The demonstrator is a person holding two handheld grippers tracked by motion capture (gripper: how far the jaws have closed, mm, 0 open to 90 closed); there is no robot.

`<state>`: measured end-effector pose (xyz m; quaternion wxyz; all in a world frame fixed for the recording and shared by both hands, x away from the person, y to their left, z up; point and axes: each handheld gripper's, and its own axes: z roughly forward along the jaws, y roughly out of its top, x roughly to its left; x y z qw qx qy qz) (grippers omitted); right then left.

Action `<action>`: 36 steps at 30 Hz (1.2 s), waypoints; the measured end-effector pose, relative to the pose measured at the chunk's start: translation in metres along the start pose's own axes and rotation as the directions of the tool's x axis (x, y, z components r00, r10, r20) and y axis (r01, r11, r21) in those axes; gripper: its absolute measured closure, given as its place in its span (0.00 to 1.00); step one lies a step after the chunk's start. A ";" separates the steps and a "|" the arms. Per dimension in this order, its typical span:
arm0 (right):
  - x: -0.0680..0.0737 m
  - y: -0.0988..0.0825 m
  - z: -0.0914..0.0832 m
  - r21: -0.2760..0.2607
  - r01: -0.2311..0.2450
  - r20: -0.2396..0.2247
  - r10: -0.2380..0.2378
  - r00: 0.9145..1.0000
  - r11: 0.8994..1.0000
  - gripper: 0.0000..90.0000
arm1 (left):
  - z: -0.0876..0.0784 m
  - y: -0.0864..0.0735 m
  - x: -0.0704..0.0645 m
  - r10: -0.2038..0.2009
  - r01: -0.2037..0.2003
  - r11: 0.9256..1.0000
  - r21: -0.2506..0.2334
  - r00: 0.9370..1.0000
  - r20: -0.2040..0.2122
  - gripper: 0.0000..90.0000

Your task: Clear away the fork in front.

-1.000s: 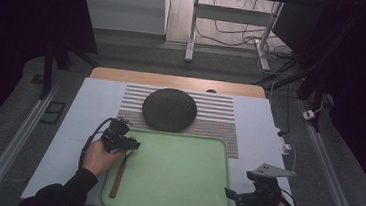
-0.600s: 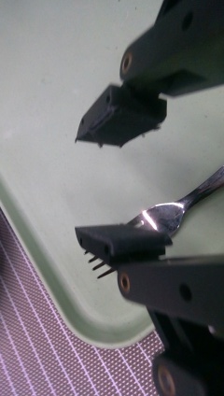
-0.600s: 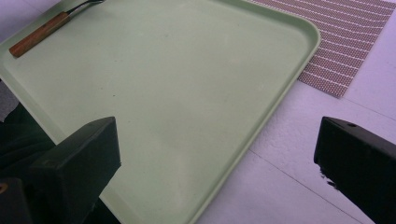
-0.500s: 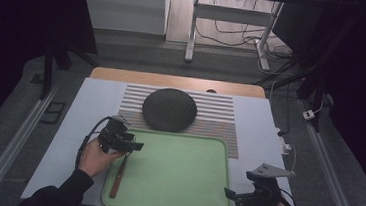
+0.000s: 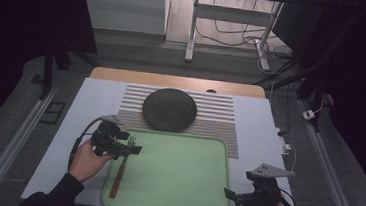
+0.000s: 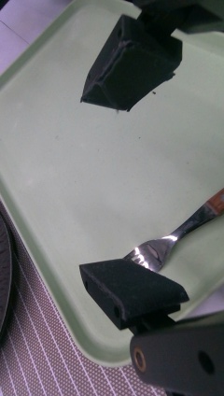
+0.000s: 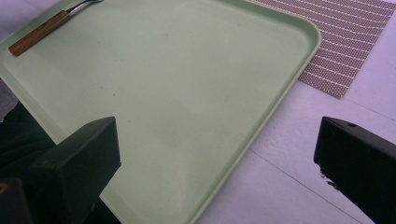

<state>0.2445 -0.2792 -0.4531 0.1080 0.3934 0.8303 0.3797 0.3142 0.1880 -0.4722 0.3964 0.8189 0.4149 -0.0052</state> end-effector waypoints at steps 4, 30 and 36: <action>0.000 0.000 0.000 -0.001 0.000 0.000 0.000 1.000 1.000 0.00 | -0.008 -0.006 -0.003 0.005 -0.005 1.000 -0.013 1.000 0.009 0.13; -0.001 0.000 -0.001 -0.007 -0.016 0.003 0.016 1.000 1.000 0.00 | -0.074 -0.068 -0.009 -0.042 0.040 0.991 -0.127 0.999 -0.010 0.02; -0.002 0.000 -0.001 -0.008 -0.019 0.003 0.019 1.000 1.000 0.00 | -0.086 -0.082 -0.007 -0.070 0.066 0.985 -0.158 0.997 -0.019 0.02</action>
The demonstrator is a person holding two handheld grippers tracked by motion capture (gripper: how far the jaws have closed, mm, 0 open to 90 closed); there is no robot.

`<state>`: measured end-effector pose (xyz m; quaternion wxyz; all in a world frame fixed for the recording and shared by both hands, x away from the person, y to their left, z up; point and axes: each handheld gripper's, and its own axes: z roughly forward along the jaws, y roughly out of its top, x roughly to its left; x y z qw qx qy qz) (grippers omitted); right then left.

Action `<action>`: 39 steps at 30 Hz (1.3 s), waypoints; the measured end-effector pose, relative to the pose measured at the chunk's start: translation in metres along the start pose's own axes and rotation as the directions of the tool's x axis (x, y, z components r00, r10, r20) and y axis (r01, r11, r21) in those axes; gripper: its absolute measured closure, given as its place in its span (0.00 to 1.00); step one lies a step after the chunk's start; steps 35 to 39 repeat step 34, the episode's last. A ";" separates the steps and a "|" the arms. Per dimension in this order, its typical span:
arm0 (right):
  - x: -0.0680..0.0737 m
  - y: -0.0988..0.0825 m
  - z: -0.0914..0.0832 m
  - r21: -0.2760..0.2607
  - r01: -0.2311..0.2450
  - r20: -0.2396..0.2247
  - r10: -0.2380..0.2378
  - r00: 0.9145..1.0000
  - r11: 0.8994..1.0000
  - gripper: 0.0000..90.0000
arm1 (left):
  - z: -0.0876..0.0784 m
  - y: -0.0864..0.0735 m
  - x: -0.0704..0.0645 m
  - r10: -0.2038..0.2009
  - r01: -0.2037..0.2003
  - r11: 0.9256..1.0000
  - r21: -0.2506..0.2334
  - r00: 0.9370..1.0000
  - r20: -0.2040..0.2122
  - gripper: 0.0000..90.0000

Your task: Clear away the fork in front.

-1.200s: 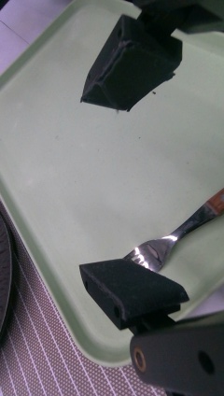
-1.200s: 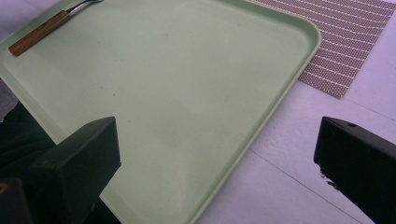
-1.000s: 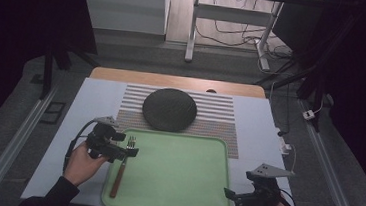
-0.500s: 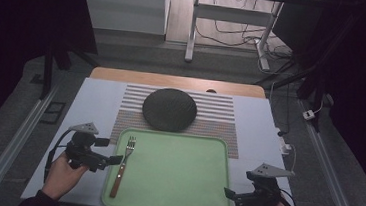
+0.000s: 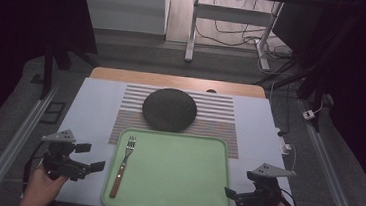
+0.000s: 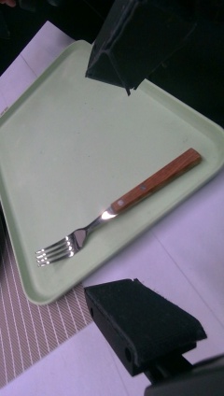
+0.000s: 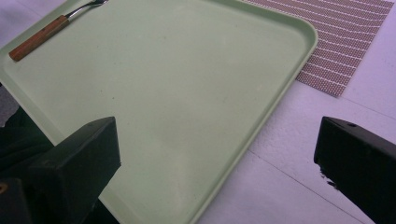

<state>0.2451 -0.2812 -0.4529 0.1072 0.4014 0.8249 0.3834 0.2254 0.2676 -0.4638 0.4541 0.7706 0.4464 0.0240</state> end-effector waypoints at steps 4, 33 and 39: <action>0.000 0.000 0.000 -0.005 -0.010 -0.008 0.010 1.000 1.000 0.00 | -0.008 -0.008 0.002 -0.014 0.014 1.000 -0.012 1.000 -0.009 0.01; 0.001 0.000 0.001 0.001 -0.002 -0.001 0.002 1.000 1.000 0.00 | -0.032 -0.042 0.005 -0.050 0.054 0.998 0.023 0.987 -0.153 0.00; 0.001 0.000 0.001 0.003 -0.002 -0.001 0.002 1.000 1.000 0.00 | -0.031 -0.042 0.006 -0.053 0.057 0.998 0.024 0.987 -0.150 0.00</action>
